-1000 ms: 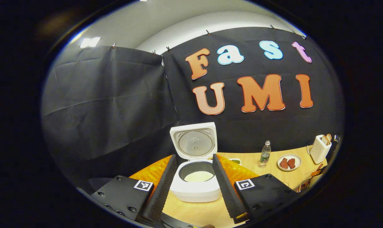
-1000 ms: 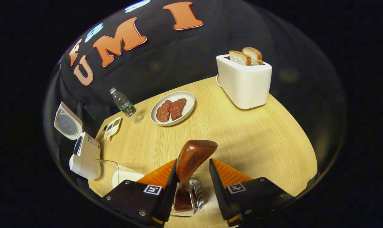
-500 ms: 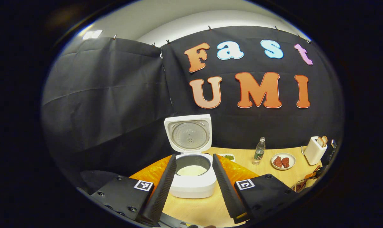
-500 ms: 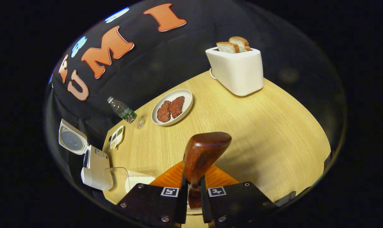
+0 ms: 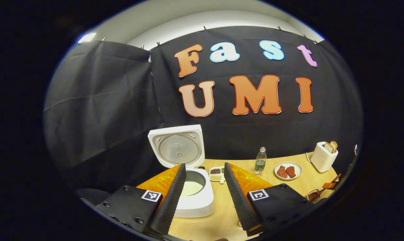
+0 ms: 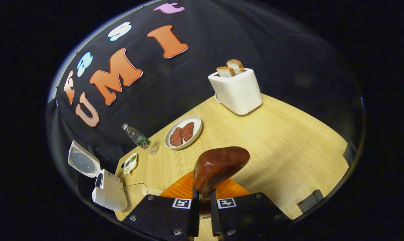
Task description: Close the left gripper, press the button to open the rice cooker; take a wooden spoon from the chopstick holder with the right hand, scoop a spoonful of rice and pour it into the rice cooker, then put the wooden spoon back into the chopstick holder.
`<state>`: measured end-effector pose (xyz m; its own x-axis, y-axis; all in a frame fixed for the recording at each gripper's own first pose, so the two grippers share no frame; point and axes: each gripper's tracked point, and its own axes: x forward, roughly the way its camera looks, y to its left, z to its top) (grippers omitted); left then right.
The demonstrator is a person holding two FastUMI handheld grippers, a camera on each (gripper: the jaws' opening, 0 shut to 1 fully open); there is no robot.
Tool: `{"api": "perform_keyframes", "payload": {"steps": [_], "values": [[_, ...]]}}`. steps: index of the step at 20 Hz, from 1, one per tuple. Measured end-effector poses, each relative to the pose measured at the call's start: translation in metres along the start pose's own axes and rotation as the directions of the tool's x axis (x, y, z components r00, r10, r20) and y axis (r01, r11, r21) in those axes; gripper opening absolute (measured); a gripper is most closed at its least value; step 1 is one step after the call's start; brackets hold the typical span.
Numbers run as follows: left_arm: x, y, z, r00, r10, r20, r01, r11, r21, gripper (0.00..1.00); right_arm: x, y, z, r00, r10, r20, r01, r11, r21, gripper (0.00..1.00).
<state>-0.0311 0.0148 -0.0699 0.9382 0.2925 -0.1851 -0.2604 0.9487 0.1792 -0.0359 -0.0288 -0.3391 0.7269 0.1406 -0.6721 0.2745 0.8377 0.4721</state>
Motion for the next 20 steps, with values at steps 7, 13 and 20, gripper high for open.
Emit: {"api": "perform_keyframes", "payload": {"steps": [7,13,20], "values": [[0.03,0.033,-0.005,0.999,-0.024,0.021,0.024,1.0,-0.005,0.84,-0.037,0.077,0.046,0.985,0.097,0.145,-0.078,0.989,-0.126,0.14],[0.043,0.081,-0.026,1.0,0.021,-0.012,-0.022,0.999,-0.036,0.95,-0.042,0.157,0.02,0.972,0.219,0.09,-0.195,0.956,-0.22,0.14],[0.043,0.122,-0.051,0.997,0.053,-0.049,-0.056,0.997,-0.052,0.98,-0.019,0.195,-0.041,0.983,0.173,0.057,-0.119,0.847,-0.518,0.14]]}}
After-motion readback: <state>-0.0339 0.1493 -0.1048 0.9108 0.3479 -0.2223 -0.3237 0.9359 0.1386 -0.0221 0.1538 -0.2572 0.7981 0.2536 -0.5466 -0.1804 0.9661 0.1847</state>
